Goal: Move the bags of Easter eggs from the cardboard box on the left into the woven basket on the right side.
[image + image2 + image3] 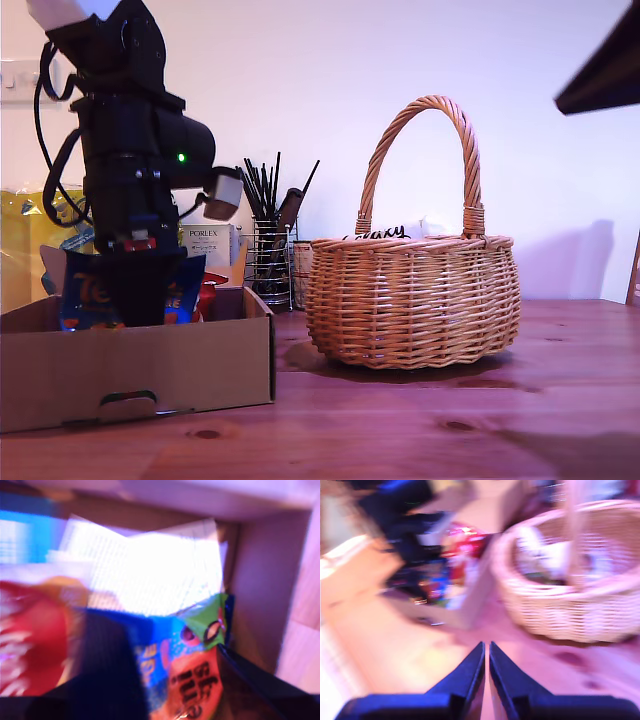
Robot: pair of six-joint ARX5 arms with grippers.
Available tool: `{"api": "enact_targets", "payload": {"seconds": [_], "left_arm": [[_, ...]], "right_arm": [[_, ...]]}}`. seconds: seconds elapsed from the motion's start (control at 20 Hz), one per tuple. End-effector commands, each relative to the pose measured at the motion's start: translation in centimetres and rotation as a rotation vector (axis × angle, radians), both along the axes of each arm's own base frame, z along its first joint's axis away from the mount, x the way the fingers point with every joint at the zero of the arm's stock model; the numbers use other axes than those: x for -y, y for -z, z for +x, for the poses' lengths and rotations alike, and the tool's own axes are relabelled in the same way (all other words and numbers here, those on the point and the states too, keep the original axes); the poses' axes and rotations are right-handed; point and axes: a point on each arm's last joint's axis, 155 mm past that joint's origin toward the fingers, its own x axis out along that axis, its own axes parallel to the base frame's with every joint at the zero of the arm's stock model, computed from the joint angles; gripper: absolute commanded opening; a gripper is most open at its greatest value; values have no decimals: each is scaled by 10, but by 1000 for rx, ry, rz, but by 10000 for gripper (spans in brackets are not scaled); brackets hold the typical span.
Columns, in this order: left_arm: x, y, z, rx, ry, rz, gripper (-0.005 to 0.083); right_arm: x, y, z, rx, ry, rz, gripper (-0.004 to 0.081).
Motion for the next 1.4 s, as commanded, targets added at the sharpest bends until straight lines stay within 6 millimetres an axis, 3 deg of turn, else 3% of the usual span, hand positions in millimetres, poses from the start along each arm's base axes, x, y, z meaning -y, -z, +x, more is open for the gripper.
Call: {"api": "enact_targets", "payload": {"seconds": [0.0,0.15,0.4,0.45,0.6,0.7,1.05,1.25,1.35], "left_arm": [[0,22,-9,-35,8,11,539],[6,25,-6,-19,15,-16,539],[4,36,-12,-50,14,-12,495],[1,42,-19,-74,14,-1,430],[-3,46,-30,-114,15,16,92],[-7,40,-27,-103,11,28,-25],[-13,-13,-7,39,-14,41,-24],[-9,-67,6,206,-36,-27,-24],[11,-101,13,282,-86,-167,-24]], "right_arm": [[-11,-3,-10,16,-65,-11,-12],[-23,1,-22,19,-133,-32,-12],[-20,3,-18,32,-106,-58,-12],[-20,3,-17,32,-103,-60,-12],[-19,3,-17,32,-102,-60,-12],[-19,3,-17,33,-100,-60,-12],[-20,3,-17,28,-99,-56,-13],[-20,3,-17,26,-99,-55,-12],[-20,4,-18,24,-99,-56,-12]]}}
